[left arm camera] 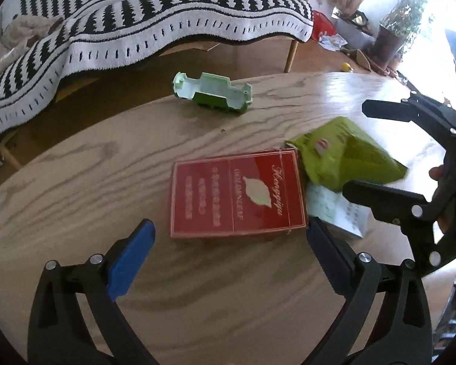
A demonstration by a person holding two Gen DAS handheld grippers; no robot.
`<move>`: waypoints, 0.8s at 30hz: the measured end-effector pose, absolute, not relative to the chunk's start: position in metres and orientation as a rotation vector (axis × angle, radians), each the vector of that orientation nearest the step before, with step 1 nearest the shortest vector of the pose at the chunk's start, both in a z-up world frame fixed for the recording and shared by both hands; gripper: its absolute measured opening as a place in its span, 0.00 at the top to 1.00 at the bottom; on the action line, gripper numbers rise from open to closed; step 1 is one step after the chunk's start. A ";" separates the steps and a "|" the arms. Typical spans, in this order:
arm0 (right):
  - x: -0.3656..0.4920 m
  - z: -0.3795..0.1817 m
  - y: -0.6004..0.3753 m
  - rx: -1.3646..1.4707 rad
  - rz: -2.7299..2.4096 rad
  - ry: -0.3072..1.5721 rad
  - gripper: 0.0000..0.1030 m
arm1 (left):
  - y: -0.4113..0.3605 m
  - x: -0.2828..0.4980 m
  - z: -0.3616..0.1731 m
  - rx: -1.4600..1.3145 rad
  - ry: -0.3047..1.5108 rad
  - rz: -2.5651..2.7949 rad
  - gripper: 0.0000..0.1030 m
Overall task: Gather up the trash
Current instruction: 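Grasp red GOLDENLEAF box with left tool while right tool grasps yellow-green snack bag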
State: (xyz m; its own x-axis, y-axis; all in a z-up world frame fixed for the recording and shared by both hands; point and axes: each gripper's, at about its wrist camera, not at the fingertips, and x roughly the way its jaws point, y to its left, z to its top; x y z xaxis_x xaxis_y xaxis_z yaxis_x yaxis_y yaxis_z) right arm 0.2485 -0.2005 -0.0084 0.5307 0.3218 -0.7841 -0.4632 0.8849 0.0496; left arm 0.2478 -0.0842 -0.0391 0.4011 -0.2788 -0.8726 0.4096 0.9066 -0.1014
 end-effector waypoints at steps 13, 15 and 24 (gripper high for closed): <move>0.253 -0.013 -0.217 -0.045 0.508 0.933 0.53 | -0.081 0.257 -0.043 0.087 1.016 -0.458 0.18; 0.254 -0.012 -0.221 -0.031 0.501 0.935 0.53 | -0.078 0.256 -0.039 0.086 1.009 -0.448 0.18; 0.228 0.019 -0.241 0.011 0.458 0.910 0.53 | -0.074 0.231 -0.003 0.103 0.968 -0.417 0.18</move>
